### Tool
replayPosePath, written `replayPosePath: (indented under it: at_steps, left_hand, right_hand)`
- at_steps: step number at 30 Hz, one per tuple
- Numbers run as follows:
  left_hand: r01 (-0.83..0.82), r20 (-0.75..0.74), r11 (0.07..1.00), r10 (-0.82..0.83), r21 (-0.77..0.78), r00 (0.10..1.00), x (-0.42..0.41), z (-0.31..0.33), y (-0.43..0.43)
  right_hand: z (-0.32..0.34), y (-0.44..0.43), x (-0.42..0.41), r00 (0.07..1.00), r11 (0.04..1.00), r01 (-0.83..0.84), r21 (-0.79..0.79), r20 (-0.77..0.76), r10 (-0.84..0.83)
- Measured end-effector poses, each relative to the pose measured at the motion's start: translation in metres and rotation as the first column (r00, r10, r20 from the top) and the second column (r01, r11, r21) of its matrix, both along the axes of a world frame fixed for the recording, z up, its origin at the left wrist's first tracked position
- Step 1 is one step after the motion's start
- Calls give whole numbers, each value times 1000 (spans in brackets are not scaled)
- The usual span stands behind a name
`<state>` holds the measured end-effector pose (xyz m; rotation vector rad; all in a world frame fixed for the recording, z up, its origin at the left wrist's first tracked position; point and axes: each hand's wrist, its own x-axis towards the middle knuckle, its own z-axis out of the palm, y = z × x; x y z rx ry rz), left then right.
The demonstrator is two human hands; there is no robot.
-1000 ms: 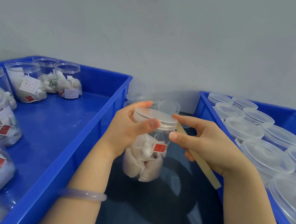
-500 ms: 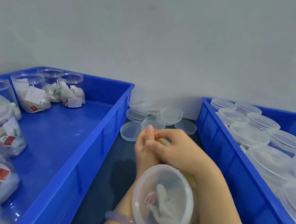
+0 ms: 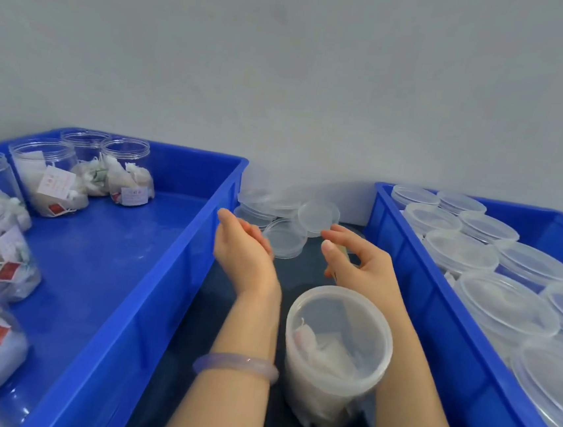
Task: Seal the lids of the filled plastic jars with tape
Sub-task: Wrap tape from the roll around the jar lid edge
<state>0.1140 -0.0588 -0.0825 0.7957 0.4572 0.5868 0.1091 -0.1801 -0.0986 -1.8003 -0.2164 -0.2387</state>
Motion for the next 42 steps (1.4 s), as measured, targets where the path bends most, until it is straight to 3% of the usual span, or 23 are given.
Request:
replayPosePath:
  at_steps: [2, 3, 4, 5, 6, 7, 8, 12, 17, 21, 23, 25, 33, 38, 42]
  left_hand:
    - [-17, 20, 922, 10, 386, 1000, -31, 13, 6]
    - [-16, 20, 742, 2, 671, 1000, -51, 14, 5]
    - [10, -3, 435, -17, 901, 1000, -72, 14, 2]
    - [70, -69, 84, -10, 994, 998, -90, 13, -4]
    - [154, -151, -186, 29, 970, 988, -103, 11, -12]
    - [270, -268, -310, 50, 912, 962, -112, 10, -18]
    - [355, -366, -339, 34, 871, 930, -115, 7, -18]
    - [449, -490, -208, -238, 869, 838, -105, 13, 34]
    - [557, -574, -146, -259, 818, 777, -101, 11, 51]
    - [363, -342, 136, -155, 922, 927, -92, -13, 34]
    - [291, -253, 266, -170, 919, 953, -84, -19, 33]
    - [280, -220, 336, -205, 899, 954, -77, -22, 37]
    - [291, -186, 425, -272, 857, 944, -58, -28, 48]
    - [311, -136, 456, -377, 834, 916, -55, -31, 57]
    - [326, -67, 518, -456, 791, 887, -55, -39, 62]
  right_hand:
    - [-1, 0, 0, 1000, 1000, -11, 15, 2, 11]
    - [-2, 1, 0, 1000, 999, -20, 25, 4, 20]
    - [-2, 2, 1, 1000, 999, -27, 39, 3, 27]
    - [-1, 4, 2, 1000, 999, -31, 43, 0, 31]
    - [-1, 6, 2, 999, 999, -34, 32, -1, 35]
    - [-1, 7, 1, 1000, 999, -30, 15, 6, 30]
    - [-2, 7, 1, 1000, 1000, -23, 1, 15, 23]
    - [0, -5, -8, 999, 999, -39, -6, -7, 39]
    - [2, -19, -18, 998, 995, -43, -88, -42, 40]
    - [4, -23, -24, 996, 989, -82, -126, -54, 75]
    - [3, -24, -27, 994, 986, -102, -130, -62, 94]
    - [3, -26, -29, 991, 985, -118, -128, -69, 110]
    - [5, -36, -37, 959, 954, -273, -128, -114, 259]
    - [6, -34, -32, 971, 964, -236, -121, -79, 227]
    - [6, -29, -24, 958, 950, -272, -150, -138, 252]
